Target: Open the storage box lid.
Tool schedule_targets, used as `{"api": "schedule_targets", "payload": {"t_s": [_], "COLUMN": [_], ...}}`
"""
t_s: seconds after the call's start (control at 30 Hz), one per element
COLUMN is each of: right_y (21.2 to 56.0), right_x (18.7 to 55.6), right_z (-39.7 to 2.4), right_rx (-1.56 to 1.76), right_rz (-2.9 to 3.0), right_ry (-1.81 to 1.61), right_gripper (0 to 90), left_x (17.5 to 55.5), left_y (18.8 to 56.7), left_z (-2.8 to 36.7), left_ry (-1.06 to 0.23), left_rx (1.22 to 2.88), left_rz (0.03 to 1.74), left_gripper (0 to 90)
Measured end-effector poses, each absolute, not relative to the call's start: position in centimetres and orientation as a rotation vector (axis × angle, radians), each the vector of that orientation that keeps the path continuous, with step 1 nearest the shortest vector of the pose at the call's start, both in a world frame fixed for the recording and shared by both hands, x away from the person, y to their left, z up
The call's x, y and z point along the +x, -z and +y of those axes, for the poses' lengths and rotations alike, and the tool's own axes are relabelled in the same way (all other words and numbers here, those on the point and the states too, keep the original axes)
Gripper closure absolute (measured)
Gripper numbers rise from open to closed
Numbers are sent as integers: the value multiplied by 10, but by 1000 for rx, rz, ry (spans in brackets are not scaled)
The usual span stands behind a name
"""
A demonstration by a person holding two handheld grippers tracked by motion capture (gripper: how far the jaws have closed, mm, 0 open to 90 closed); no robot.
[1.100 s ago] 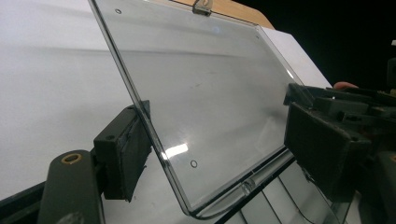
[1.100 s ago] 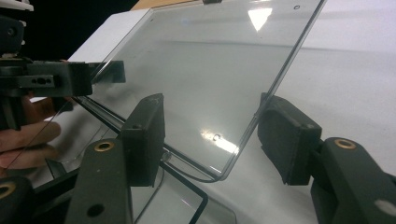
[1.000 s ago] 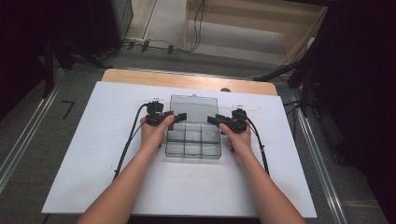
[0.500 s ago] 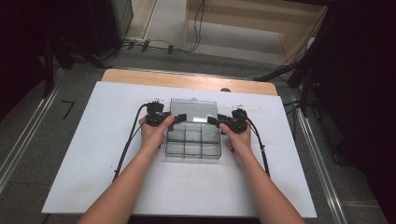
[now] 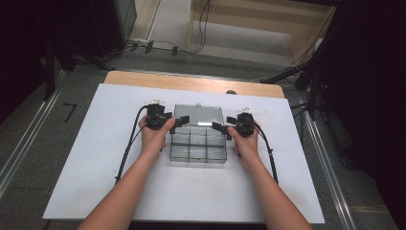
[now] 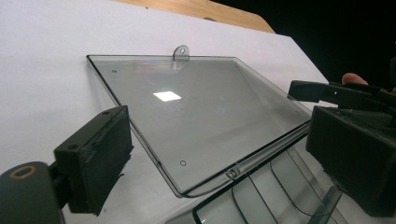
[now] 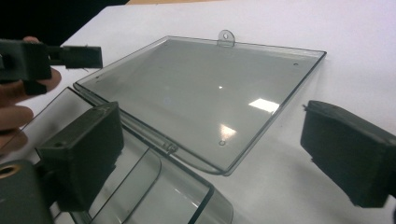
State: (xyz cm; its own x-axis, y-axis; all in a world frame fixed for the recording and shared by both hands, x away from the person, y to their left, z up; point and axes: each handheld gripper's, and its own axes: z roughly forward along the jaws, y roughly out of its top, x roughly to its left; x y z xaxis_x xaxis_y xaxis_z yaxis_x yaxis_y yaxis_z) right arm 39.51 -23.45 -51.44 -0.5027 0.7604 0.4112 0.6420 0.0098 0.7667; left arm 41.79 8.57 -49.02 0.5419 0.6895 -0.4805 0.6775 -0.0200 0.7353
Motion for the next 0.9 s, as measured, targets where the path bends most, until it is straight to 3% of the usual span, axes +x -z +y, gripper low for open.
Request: {"api": "schedule_targets", "payload": {"t_s": [0.4,0.9], "right_y": [505,499], "right_x": [377,349], "right_z": [-235,-250], "right_rx": [1388,1334], "right_rz": [2148,2128], "right_ry": [-1502,-1487], "right_gripper": [0,0], "left_x": [404,383], "left_y": [479,467], "left_z": [101,116], "left_ry": [-26,-34], "left_rx": [1697,1705], "left_rz": [1097,1033], "left_gripper": [0,0]}}
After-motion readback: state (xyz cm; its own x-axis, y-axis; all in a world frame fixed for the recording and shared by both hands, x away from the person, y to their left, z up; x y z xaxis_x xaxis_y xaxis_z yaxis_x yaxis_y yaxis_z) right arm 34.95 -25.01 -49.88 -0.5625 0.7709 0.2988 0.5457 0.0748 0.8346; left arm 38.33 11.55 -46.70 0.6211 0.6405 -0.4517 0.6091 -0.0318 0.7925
